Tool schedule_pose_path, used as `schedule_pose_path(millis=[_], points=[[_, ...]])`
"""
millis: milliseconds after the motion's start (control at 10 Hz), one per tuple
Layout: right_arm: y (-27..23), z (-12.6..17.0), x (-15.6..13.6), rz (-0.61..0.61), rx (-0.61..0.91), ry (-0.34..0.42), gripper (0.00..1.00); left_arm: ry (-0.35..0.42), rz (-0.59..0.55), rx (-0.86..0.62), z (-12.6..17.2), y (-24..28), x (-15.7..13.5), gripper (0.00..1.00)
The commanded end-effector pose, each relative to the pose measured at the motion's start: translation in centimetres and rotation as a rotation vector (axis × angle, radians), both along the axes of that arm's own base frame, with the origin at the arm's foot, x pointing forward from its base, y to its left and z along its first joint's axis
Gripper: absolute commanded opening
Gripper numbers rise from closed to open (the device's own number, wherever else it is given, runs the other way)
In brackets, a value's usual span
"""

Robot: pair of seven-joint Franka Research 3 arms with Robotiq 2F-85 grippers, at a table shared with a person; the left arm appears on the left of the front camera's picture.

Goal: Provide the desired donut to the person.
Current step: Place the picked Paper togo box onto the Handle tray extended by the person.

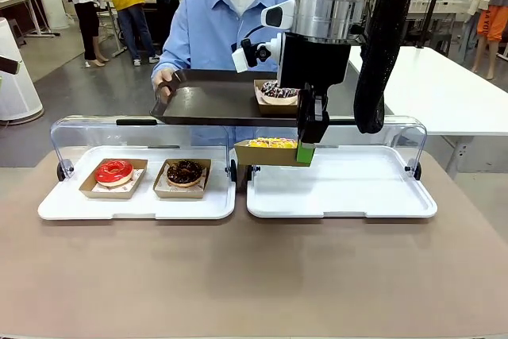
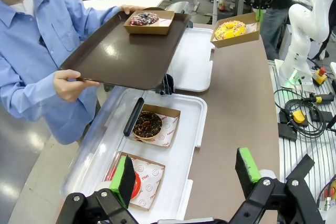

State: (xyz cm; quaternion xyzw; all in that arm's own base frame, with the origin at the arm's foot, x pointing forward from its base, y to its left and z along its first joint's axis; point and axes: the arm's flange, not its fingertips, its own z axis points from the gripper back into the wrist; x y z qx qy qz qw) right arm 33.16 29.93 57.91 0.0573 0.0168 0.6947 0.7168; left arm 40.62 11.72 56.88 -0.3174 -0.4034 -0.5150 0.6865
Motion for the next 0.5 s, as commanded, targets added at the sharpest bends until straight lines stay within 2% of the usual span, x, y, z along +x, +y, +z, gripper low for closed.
schedule_pose_path(millis=[0,400], points=[[0.03,0.15,-0.24,-0.001,0.000,-0.004,0.00,-0.004,0.000,-0.001,0.12,0.05,-0.08,1.00],[0.03,0.15,-0.24,-0.001,0.000,-0.004,0.00,-0.004,0.000,-0.001,0.12,0.05,-0.08,1.00]])
